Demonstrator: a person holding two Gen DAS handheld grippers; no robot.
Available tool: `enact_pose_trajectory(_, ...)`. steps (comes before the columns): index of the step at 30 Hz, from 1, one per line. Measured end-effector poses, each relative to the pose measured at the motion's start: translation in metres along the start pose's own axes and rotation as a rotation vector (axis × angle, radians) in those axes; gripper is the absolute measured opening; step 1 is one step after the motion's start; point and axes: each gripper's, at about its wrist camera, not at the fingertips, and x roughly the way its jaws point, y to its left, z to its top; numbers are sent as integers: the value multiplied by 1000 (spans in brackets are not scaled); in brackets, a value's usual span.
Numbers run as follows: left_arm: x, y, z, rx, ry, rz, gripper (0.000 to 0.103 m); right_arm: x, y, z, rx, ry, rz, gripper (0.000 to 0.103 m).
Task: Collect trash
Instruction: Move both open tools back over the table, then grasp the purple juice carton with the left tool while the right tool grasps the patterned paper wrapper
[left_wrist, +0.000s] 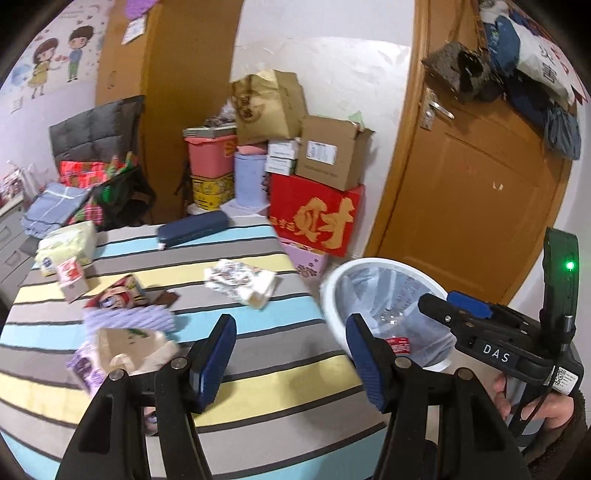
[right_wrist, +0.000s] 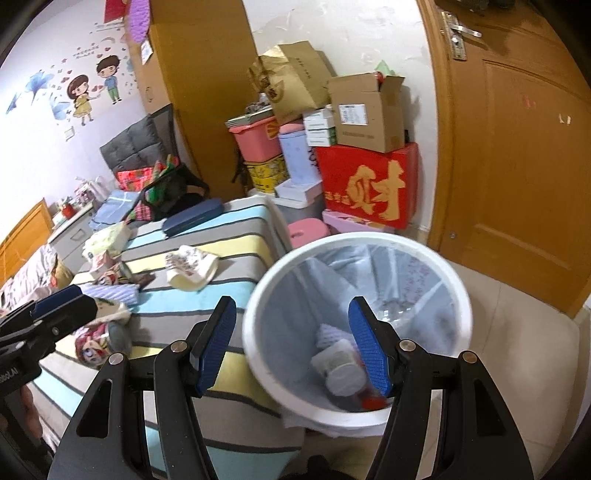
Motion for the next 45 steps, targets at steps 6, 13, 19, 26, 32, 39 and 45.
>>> enact_pose_trajectory(6,-25,45,-10,-82,-38,67,62,5,21,-5,-26,13,32,65)
enact_pose_trajectory(13,-43,99,-25,-147,-37,162,63,15,48,-9,-71,33,60,65)
enact_pose_trajectory(19,-52,142,-36,-199,-26,220,63,27,71,-9,-123,49,79,65)
enact_pose_trajectory(26,-45,182,-46,-234,16,245,63,49,92,-3,-188,76,106,65)
enact_pose_trajectory(32,-24,199,-52,-241,64,236,65,70,105,3,-231,100,120,65)
enact_pose_trajectory(39,9,207,-50,-292,119,193,68,94,108,14,-249,126,115,65)
enact_pose_trajectory(45,41,201,-46,-297,181,193,72,110,107,19,-278,148,125,65)
